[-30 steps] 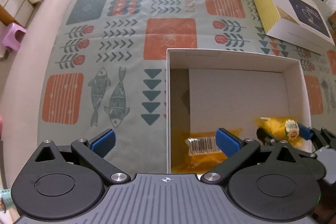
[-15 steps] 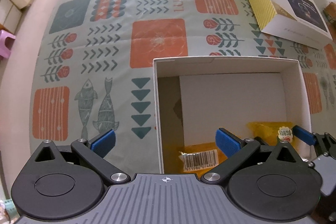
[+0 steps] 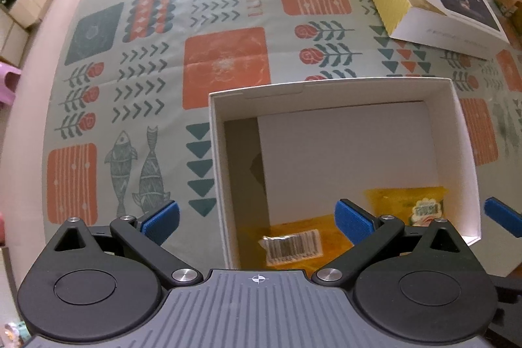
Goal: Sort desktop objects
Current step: 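Lower the logo packet into the white box and open the right tool, then withdraw the right tool while moving the left tool toward the white tablet box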
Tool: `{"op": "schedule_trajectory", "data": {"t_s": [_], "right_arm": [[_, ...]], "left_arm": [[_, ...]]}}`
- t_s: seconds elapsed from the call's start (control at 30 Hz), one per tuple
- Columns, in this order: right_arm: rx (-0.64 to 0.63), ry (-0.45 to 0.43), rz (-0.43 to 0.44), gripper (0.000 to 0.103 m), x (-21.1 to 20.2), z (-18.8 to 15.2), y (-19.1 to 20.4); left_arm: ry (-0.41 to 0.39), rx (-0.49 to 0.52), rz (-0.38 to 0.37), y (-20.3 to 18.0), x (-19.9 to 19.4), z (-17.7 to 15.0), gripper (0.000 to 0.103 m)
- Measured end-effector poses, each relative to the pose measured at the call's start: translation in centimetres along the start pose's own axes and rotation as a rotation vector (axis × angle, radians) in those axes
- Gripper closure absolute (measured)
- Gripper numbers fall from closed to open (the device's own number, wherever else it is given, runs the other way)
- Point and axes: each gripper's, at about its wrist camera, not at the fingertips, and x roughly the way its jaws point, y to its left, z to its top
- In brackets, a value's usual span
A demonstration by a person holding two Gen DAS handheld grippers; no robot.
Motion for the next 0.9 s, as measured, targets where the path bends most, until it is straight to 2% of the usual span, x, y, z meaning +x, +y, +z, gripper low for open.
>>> {"op": "schedule_trajectory", "data": {"t_s": [0.17, 0.47, 0.7, 0.9], "right_arm": [[0.03, -0.07, -0.004, 0.001, -2.7, -1.2, -2.5], [0.039, -0.082, 0.02, 0.001, -6.3, -4.9, -8.6], [0.027, -0.073, 0.037, 0.001, -7.6, -7.4, -11.4], [0.024, -0.056, 0.038, 0.0, -8.1, -8.3, -11.9]], "left_arm": [[-0.011, -0.025, 0.027, -2.1, -1.5, -1.0, 0.0], [-0.025, -0.103, 0.044, -6.1, -4.0, -4.1, 0.0], [-0.026, -0.181, 0.074, -6.8, -5.1, -6.6, 0.0], [-0.038, -0.246, 0.097, -6.2, -6.1, -8.4, 0.0]]}}
